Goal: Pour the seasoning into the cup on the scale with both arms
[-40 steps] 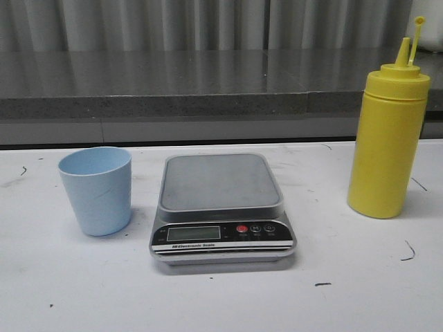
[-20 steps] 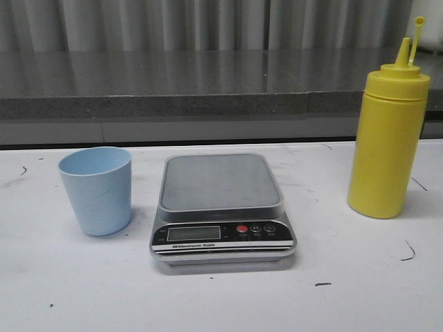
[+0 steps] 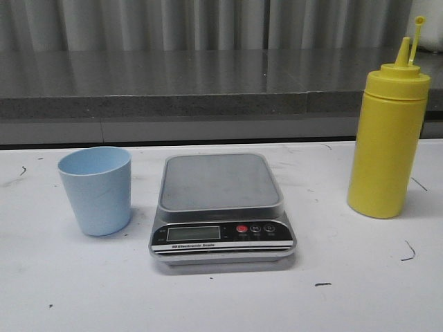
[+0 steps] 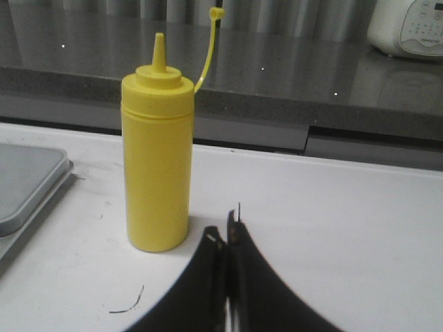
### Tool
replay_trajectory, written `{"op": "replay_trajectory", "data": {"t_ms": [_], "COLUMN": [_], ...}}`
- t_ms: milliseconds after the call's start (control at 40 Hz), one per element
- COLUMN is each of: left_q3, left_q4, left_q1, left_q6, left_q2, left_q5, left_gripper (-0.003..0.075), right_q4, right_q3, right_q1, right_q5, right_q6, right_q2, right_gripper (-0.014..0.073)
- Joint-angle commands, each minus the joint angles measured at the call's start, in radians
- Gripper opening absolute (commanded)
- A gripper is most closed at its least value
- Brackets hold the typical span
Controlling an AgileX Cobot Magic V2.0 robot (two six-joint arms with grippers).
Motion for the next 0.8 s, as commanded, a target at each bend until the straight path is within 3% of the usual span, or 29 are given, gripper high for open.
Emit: {"op": "replay_trajectory", "data": {"t_ms": [0,200,400,551,776], "left_q3": [-0.03,-0.223,-0.452,-0.537,-0.544], "left_q4": [-0.005,0.001,0.001,0.001,-0.039], "left_q1": [0.003,0.003,0.003,0.003,0.003], "left_q6": [-0.009,-0.009,-0.009,-0.009,-0.009], "left_q2": [-0.013,0.083,0.328,0.453,0.472], "left_q5": [-0.122,-0.04,0.125,0.172,0.161], "left_gripper": [-0.002,-0.002,-0.002,-0.002,-0.0018], "right_q4": [0.031,0.055,0.054,0.054,0.054], "right_q3": [-0.068,-0.308,-0.521,-0.571,-0.571], "right_q1": [-0.006,-0.006,-0.006,-0.006,-0.006], "right_q5": [-0.102,-0.014,0.115,0.15,0.15], "right_q6": [0.001,0.001,0.001,0.001,0.001], "right_q2": [-0.015,0.034,0.261,0.371,0.389], "right_gripper": [-0.007,-0.007,-0.007,-0.007,-0.0069]}}
